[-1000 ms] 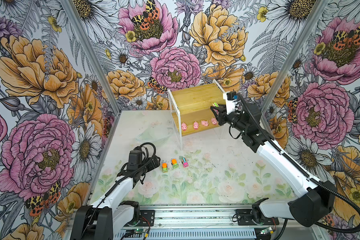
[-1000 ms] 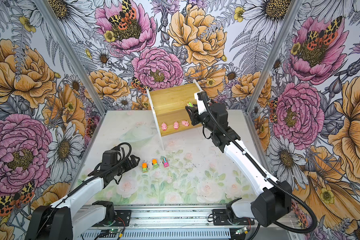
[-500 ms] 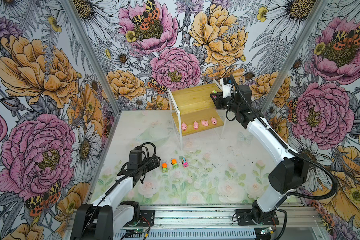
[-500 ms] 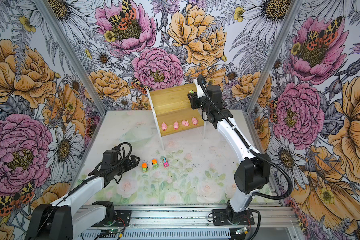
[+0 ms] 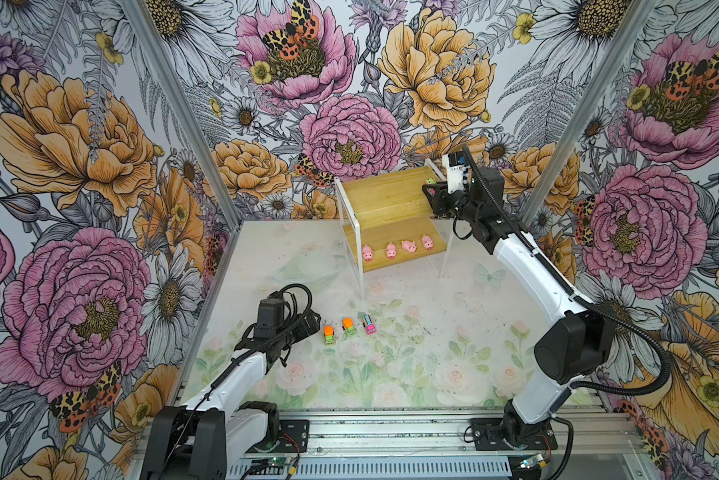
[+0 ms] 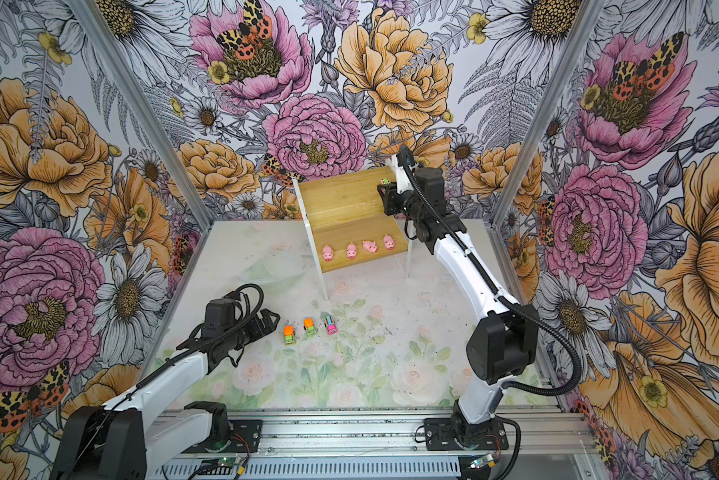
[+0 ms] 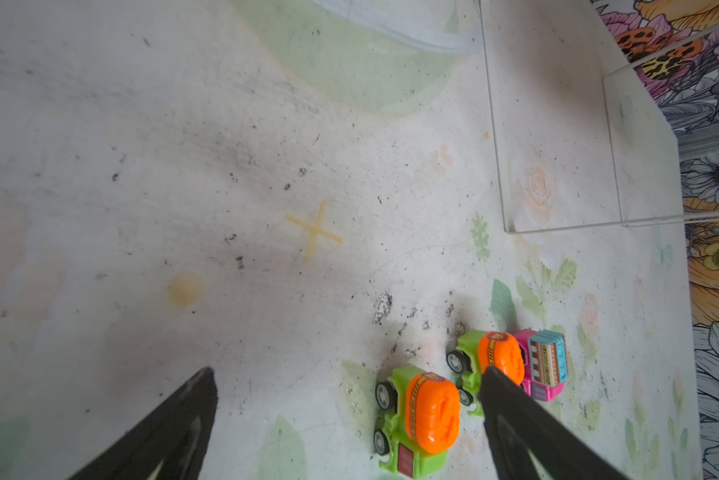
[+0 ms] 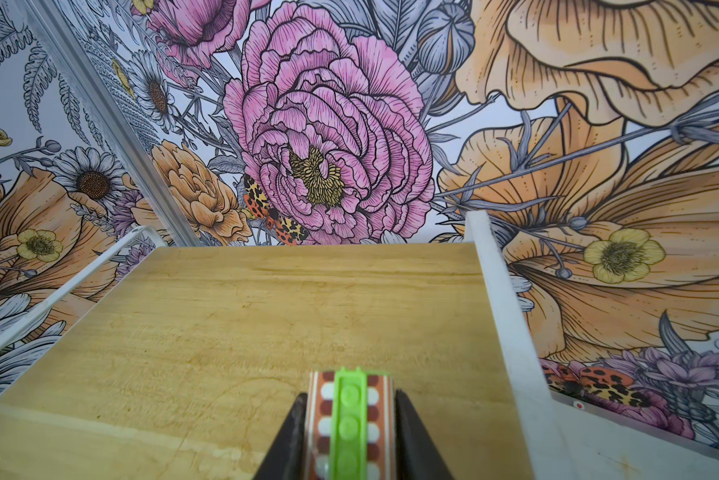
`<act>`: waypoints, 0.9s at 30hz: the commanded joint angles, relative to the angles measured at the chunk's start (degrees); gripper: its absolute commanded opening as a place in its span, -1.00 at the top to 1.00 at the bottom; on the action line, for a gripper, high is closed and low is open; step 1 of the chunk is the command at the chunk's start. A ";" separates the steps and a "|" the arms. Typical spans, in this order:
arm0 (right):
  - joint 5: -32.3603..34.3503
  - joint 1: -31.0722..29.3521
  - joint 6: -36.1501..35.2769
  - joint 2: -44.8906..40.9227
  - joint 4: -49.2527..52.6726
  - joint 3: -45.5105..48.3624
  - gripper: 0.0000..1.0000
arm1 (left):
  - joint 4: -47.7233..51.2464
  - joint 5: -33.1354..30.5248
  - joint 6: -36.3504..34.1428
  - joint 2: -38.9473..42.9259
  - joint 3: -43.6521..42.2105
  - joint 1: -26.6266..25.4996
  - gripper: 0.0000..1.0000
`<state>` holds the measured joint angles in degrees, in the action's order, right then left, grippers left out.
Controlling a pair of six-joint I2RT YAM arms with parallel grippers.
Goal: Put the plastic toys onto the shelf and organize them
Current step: 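Lift the truck with the right gripper and carry it to the upper shelf, then lower the truck onto the upper shelf and open the right gripper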
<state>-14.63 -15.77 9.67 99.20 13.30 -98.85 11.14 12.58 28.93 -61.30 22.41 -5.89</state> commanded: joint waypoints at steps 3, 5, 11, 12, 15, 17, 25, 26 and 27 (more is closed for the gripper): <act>1.17 0.15 1.81 1.34 0.51 -0.58 0.38 | -0.67 0.82 -1.24 -0.47 1.75 -0.38 -0.97; 1.66 0.07 1.98 1.51 0.60 -0.55 0.39 | -0.67 0.87 -1.24 -0.59 1.80 -0.35 -0.98; 2.74 -0.41 1.78 1.60 0.70 -0.05 0.39 | -0.68 0.87 -1.24 -0.84 1.87 -0.33 -0.97; 3.15 -0.62 1.56 1.46 0.68 -0.01 0.39 | -0.68 0.88 -1.29 -0.80 1.89 -0.37 -0.98; 4.26 -1.30 0.30 0.73 0.61 0.56 0.39 | -0.61 0.87 -1.27 -0.83 1.89 -0.36 -0.98; 5.40 -2.16 -0.96 -0.11 0.64 1.06 0.39 | -0.60 0.87 -1.23 -0.81 1.84 -0.42 -0.98; 9.32 -4.19 -2.61 -1.63 0.66 2.08 0.39 | -0.50 0.90 -1.09 -0.50 1.78 -0.46 -0.98; 9.48 -4.25 -2.50 -1.62 0.60 2.10 0.39 | -0.50 0.88 -1.07 -0.41 1.76 -0.47 -0.98; 9.75 -4.21 -2.37 -1.63 0.62 2.31 0.39 | -0.50 0.87 -1.07 -0.41 1.74 -0.45 -0.98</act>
<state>-6.57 -19.59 7.68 98.98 13.21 -97.65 11.11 12.60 28.93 -62.00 22.63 -5.89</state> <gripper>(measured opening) 0.310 0.987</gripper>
